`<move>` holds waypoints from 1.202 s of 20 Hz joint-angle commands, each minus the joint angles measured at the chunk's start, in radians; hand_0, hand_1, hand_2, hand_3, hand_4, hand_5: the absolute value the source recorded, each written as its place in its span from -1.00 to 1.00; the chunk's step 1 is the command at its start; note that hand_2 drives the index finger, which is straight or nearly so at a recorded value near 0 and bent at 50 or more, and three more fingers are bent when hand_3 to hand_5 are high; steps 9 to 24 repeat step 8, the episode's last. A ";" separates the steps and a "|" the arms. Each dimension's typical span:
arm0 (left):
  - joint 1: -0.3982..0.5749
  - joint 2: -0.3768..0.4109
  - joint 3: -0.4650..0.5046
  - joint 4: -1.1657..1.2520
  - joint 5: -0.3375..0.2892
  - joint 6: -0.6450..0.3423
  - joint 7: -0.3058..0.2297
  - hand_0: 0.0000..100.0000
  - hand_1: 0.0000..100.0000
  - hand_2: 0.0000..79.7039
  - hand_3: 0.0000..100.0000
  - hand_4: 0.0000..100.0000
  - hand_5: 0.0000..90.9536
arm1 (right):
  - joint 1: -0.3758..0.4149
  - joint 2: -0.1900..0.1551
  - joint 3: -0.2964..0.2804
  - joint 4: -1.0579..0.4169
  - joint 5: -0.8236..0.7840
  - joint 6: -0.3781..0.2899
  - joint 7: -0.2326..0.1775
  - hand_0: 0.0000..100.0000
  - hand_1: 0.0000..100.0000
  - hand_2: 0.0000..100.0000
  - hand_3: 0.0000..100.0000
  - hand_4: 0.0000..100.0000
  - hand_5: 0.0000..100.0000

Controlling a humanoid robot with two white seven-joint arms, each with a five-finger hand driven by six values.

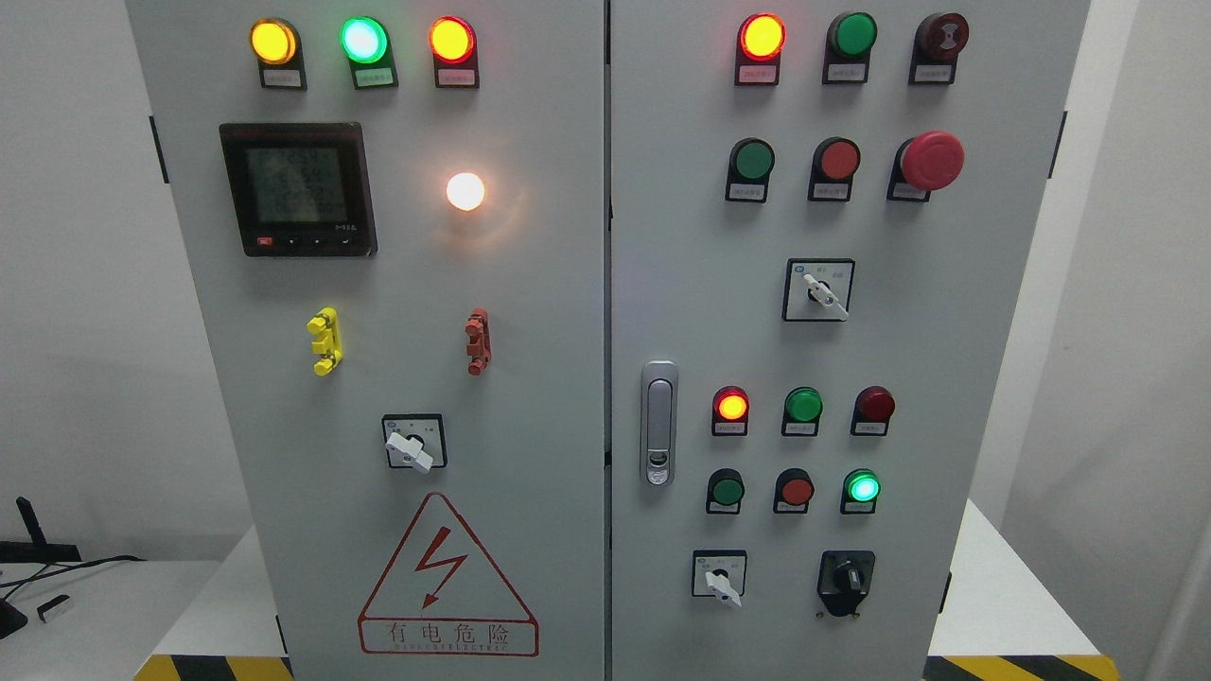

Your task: Trip black knob to open circuit

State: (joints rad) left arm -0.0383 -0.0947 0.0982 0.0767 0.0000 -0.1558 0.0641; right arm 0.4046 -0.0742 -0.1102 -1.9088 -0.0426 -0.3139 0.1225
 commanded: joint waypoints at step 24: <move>0.000 0.000 0.000 0.000 0.005 -0.001 0.000 -0.76 -0.22 -1.00 -1.00 -1.00 -1.00 | -0.013 -0.024 -0.037 -0.032 -0.062 0.047 0.049 -1.00 -1.00 -1.00 -1.00 -1.00 -1.00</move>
